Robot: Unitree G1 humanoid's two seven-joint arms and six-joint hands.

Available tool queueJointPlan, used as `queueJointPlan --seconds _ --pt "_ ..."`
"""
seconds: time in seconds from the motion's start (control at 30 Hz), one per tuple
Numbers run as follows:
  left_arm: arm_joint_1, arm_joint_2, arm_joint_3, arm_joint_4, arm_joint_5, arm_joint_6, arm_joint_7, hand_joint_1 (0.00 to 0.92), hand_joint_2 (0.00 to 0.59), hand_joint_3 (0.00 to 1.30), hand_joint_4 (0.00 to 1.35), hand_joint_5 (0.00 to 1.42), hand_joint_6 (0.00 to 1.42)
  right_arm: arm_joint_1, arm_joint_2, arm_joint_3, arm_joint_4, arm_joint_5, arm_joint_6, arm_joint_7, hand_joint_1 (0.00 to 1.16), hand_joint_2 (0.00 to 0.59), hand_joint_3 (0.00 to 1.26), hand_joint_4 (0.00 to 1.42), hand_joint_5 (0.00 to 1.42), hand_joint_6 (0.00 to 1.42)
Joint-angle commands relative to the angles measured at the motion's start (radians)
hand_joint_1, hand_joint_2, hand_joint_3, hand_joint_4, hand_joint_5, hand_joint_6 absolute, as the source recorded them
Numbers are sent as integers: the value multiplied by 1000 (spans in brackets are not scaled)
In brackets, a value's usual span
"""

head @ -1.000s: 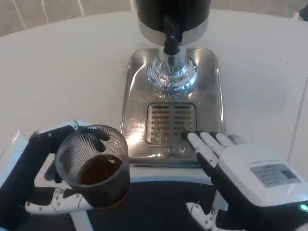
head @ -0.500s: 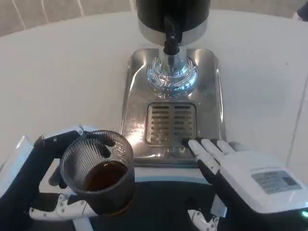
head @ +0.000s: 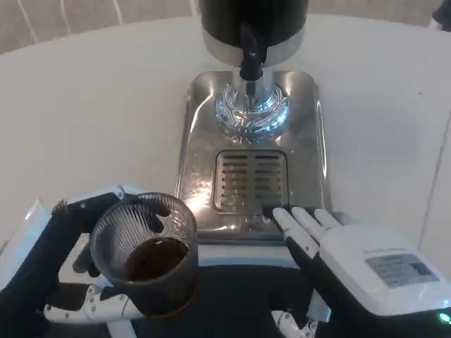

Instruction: Grasp the cup under the faucet to collect the drink, then remove the cup.

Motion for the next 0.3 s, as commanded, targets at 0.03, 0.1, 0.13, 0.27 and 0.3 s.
queueJointPlan --seconds 0.03,0.1,0.13,0.27,0.3 --pt "-5 -8 6 -13 -31 0 -2 643 0 928 1111 1320 1424 11 7 4 -3 -2 -13 4 434 558 0 0 0 0" --pt "-7 -8 6 -11 -31 1 -2 643 0 928 1111 1320 1424 11 8 4 -4 -2 -13 4 434 558 0 0 0 0" --pt "-7 -8 6 -11 -31 1 -2 643 0 928 1111 1328 1424 10 9 4 -3 -3 -13 4 435 558 0 0 0 0" --pt "-9 -8 5 -8 -32 4 -3 643 0 928 1111 1323 1424 7 11 4 0 -3 -11 4 436 558 0 0 0 0" --pt "-9 -8 5 -7 -31 4 -3 643 0 928 1111 1322 1424 6 11 4 1 -4 -11 4 436 558 0 0 0 0"
